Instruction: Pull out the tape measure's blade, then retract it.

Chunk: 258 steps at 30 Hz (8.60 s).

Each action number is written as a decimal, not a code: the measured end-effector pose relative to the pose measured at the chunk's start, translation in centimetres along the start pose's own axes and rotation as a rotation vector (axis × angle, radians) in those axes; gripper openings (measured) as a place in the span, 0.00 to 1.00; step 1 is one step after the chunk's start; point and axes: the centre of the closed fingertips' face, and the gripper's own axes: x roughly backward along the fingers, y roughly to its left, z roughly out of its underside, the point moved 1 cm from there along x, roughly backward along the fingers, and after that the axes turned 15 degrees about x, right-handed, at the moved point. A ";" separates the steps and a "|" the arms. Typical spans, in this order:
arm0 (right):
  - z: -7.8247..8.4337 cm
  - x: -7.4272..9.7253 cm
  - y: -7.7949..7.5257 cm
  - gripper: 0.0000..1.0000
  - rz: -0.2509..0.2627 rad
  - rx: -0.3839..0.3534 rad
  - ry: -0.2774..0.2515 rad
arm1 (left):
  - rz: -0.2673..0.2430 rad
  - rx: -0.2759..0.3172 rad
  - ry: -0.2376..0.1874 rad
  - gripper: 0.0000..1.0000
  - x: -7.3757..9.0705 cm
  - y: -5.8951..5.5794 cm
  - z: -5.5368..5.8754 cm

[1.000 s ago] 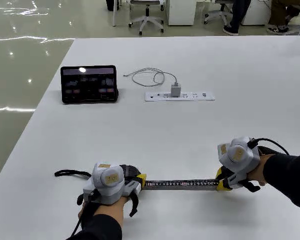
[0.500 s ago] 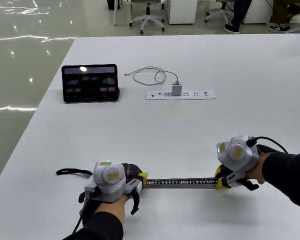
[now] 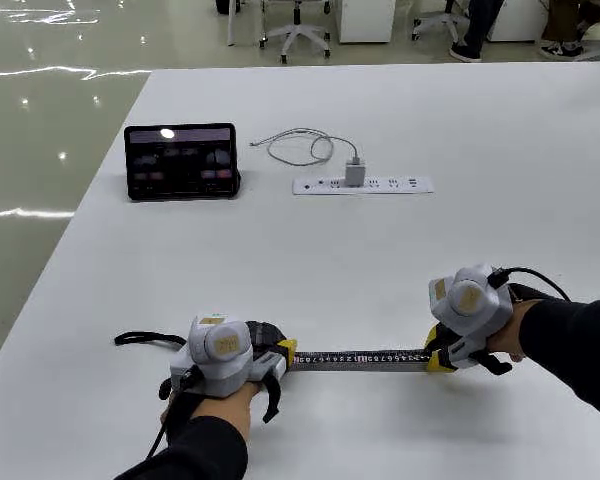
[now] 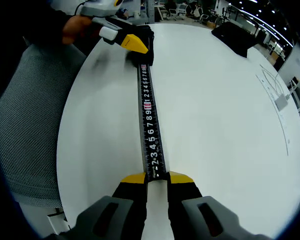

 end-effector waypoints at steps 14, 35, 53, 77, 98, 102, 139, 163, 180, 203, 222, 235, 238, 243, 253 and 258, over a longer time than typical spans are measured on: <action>-0.7 -0.4 -0.2 0.10 0.006 -0.001 -0.006 | 0.008 0.006 0.006 0.59 0.1 0.0 0.0; -1.7 -0.8 -0.4 0.10 0.008 -0.004 -0.020 | 0.013 0.009 0.011 0.59 0.1 -0.1 0.0; -2.4 -1.1 -0.6 0.10 0.011 -0.002 -0.029 | 0.016 0.017 0.017 0.59 0.1 -0.1 0.0; -3.5 -1.6 -0.8 0.11 0.018 0.010 -0.033 | 0.021 0.026 0.020 0.59 0.1 0.0 0.0; -4.7 -2.1 -0.9 0.11 0.016 0.016 -0.039 | 0.023 0.026 0.021 0.59 0.1 0.1 0.0; -4.8 -2.2 -0.9 0.11 0.016 0.016 -0.041 | 0.023 0.027 0.021 0.59 0.1 0.1 0.0; -7.0 -3.1 -1.2 0.11 0.031 0.005 -0.093 | 0.037 0.031 0.025 0.59 0.3 0.1 0.0; -9.4 -4.0 -1.3 0.11 0.036 -0.010 -0.154 | 0.050 0.030 0.028 0.59 0.3 0.1 0.0; -11.0 -4.5 -1.6 0.11 0.040 -0.001 -0.175 | 0.050 0.033 0.028 0.59 0.2 0.1 -0.1; -13.0 -5.4 -2.0 0.11 0.044 -0.002 -0.228 | 0.047 0.038 0.023 0.59 0.3 0.0 0.0; -16.1 -6.6 -2.5 0.11 0.056 0.000 -0.284 | 0.054 0.045 0.027 0.59 0.3 0.1 0.0; -17.6 -7.3 -2.5 0.11 0.041 -0.002 -0.301 | 0.060 0.047 0.028 0.59 0.3 0.1 -0.1; -17.9 -7.5 -2.5 0.11 0.041 0.005 -0.298 | 0.061 0.048 0.028 0.59 0.3 0.1 -0.1; -17.8 -7.5 -2.5 0.11 0.028 -0.019 -0.292 | 0.064 0.045 0.029 0.59 0.3 0.1 -0.1; -17.7 -7.7 -2.5 0.12 0.033 0.003 -0.279 | 0.065 0.042 0.032 0.59 0.3 0.1 -0.1; -17.7 -7.7 -2.6 0.12 0.049 0.016 -0.285 | 0.065 0.043 0.029 0.60 0.2 0.1 -0.1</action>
